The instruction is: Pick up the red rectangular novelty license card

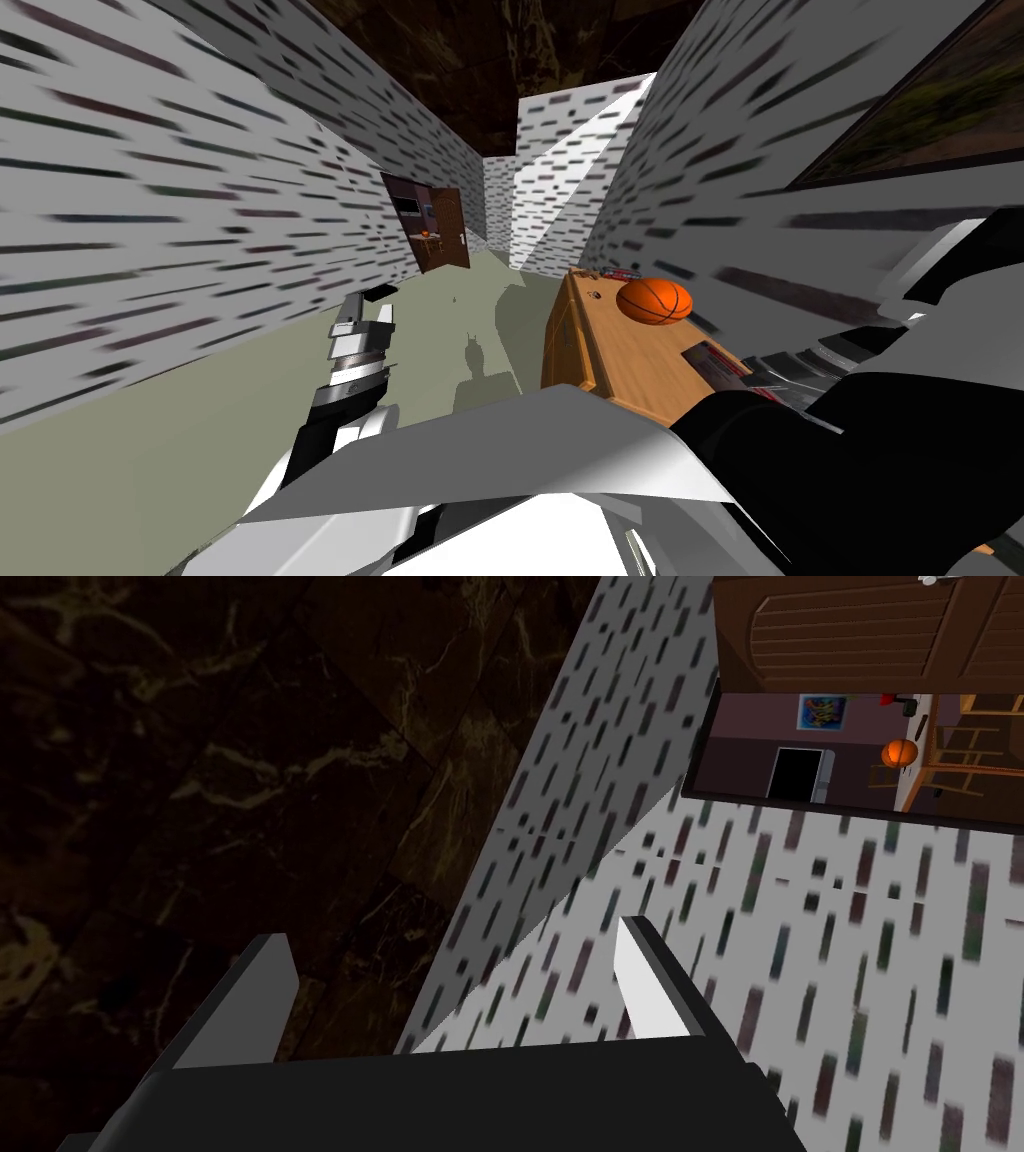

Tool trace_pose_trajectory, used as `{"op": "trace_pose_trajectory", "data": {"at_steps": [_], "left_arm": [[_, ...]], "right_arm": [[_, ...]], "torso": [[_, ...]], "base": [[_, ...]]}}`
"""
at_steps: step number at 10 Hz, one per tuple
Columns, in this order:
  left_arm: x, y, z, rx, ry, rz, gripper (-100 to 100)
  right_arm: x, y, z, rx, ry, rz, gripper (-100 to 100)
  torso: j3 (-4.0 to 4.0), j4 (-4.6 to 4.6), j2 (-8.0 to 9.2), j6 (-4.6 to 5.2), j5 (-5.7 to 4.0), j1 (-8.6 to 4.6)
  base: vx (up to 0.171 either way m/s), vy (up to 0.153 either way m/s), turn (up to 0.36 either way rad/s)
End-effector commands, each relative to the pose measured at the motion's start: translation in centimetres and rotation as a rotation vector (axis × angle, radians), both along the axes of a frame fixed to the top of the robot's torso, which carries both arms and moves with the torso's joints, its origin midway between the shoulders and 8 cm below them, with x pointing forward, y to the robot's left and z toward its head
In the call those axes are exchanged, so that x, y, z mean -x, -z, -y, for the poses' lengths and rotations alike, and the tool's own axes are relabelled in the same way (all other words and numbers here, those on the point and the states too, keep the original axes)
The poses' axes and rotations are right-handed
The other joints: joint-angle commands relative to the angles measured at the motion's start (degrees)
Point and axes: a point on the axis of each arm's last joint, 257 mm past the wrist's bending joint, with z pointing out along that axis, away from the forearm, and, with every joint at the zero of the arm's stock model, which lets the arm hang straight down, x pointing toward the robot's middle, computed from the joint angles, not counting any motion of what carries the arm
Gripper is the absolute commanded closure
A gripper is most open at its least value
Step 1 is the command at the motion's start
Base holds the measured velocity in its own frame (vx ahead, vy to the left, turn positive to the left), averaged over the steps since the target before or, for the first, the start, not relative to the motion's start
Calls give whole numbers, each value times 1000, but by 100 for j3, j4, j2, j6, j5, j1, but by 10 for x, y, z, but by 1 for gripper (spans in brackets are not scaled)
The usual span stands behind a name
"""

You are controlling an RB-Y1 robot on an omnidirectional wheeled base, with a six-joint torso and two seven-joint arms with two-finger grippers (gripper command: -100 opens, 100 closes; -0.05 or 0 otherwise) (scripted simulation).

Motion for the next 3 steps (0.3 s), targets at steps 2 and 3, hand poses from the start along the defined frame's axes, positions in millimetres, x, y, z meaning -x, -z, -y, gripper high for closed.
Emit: {"op": "trace_pose_trajectory", "data": {"at_steps": [2,3], "left_arm": [[0,0,0,0,0,0,0],[0,0,0,0,0,0,0]], "right_arm": [[-3,-7,-2,-2,3,2,100],[-3,-8,-3,-5,3,3,0]], "torso": [[6,2,10,1,-1,-1],[4,2,5,3,-4,-1]], "base": [[-47,-16,21],[0,0,0]]}}
